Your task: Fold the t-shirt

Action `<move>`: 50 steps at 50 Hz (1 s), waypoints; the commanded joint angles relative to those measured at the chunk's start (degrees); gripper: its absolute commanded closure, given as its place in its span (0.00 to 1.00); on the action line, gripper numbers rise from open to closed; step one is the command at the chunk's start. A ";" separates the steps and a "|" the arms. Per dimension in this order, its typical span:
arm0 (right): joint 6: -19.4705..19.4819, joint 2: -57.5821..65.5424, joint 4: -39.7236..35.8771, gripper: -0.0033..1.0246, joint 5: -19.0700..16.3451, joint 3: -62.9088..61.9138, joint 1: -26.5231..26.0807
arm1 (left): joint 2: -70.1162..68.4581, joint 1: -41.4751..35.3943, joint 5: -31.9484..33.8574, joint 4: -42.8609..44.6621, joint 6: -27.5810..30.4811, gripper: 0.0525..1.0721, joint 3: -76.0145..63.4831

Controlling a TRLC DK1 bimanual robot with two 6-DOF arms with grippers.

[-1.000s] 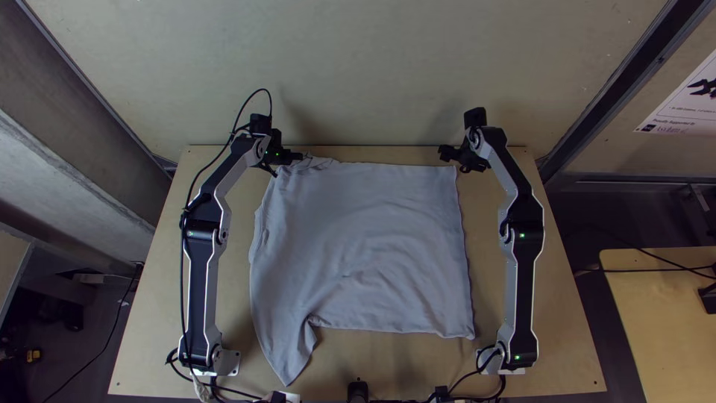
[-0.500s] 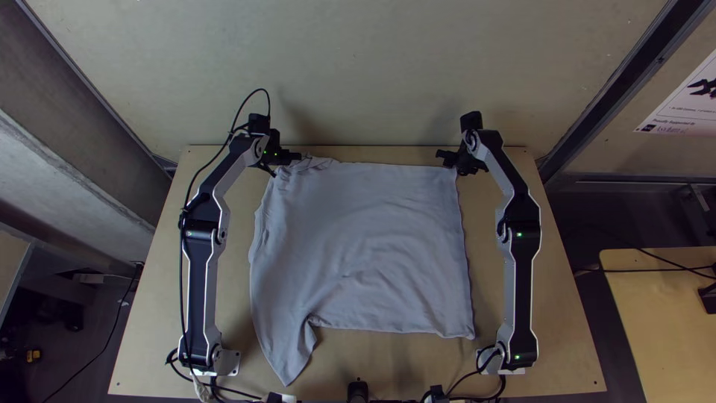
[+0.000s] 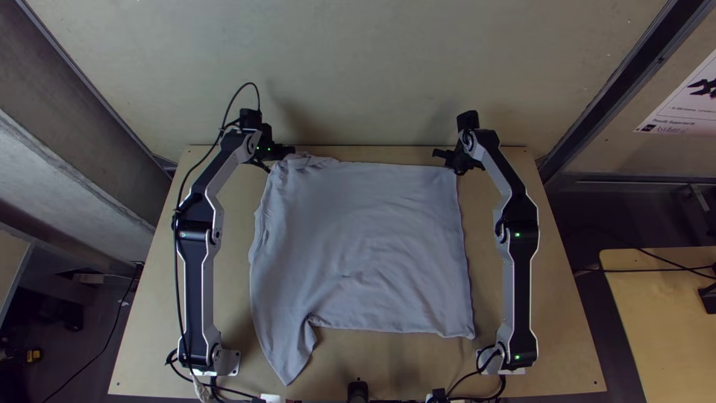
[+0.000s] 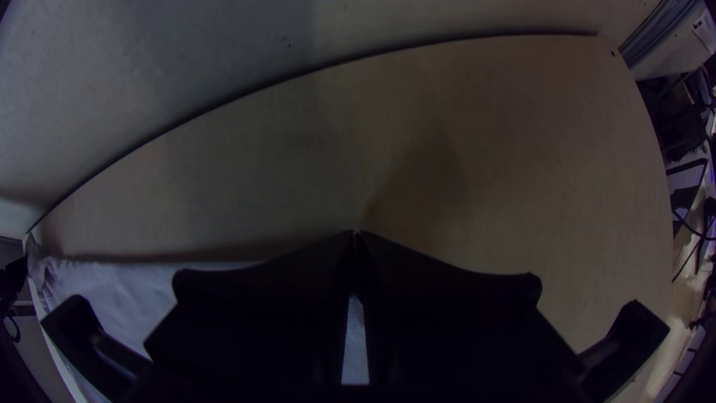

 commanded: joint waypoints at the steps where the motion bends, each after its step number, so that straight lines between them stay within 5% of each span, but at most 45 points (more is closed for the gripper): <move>1: 0.10 -0.90 1.87 0.97 -0.01 1.57 0.44 | -3.74 1.83 -0.19 2.08 -3.19 0.98 0.30; 26: 0.01 -6.53 5.47 0.97 -0.10 -0.02 0.36 | -9.19 2.45 1.22 0.85 -4.25 0.98 -3.75; 50: -1.22 -8.02 -0.85 0.97 -0.01 -2.39 0.88 | -18.16 2.71 2.80 0.06 -2.66 0.97 -17.37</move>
